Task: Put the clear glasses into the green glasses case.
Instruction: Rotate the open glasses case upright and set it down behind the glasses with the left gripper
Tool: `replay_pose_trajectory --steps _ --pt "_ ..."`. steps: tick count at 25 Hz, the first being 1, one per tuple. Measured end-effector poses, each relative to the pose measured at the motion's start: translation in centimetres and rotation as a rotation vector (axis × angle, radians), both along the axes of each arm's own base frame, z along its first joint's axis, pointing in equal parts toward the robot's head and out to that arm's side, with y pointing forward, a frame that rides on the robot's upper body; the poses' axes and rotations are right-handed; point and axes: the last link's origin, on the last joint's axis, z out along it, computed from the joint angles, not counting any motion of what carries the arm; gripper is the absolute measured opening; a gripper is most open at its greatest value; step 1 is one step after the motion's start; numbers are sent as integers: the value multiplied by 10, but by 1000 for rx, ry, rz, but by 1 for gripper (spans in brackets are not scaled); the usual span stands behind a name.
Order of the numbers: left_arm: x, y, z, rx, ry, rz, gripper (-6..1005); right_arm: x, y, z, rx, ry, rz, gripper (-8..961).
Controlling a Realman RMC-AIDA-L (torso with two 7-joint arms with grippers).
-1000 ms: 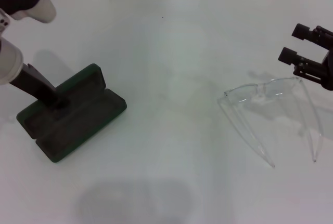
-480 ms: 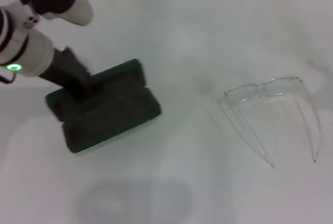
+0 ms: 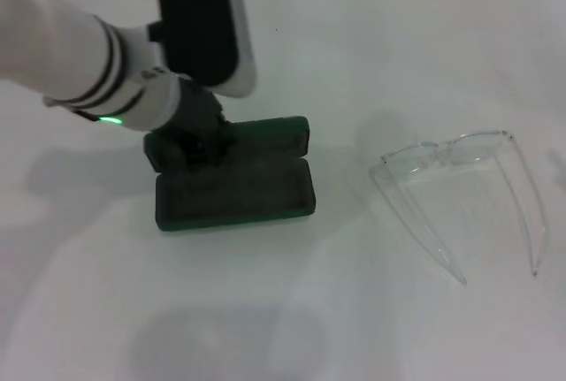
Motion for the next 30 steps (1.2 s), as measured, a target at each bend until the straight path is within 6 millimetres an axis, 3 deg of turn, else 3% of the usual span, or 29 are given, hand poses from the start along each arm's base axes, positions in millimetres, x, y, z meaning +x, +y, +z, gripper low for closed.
replay_pose_trajectory --steps 8,13,20,30 --pt "16 3 -39 -44 27 -176 91 4 -8 -2 0 16 -15 733" --pt "24 5 -53 -43 16 -191 91 4 -9 -1 3 17 -18 732" --pt "35 16 -64 15 -28 -154 92 6 -11 1 9 15 -23 732" --pt "39 15 -77 10 -46 -176 93 7 -12 1 17 5 -28 733"
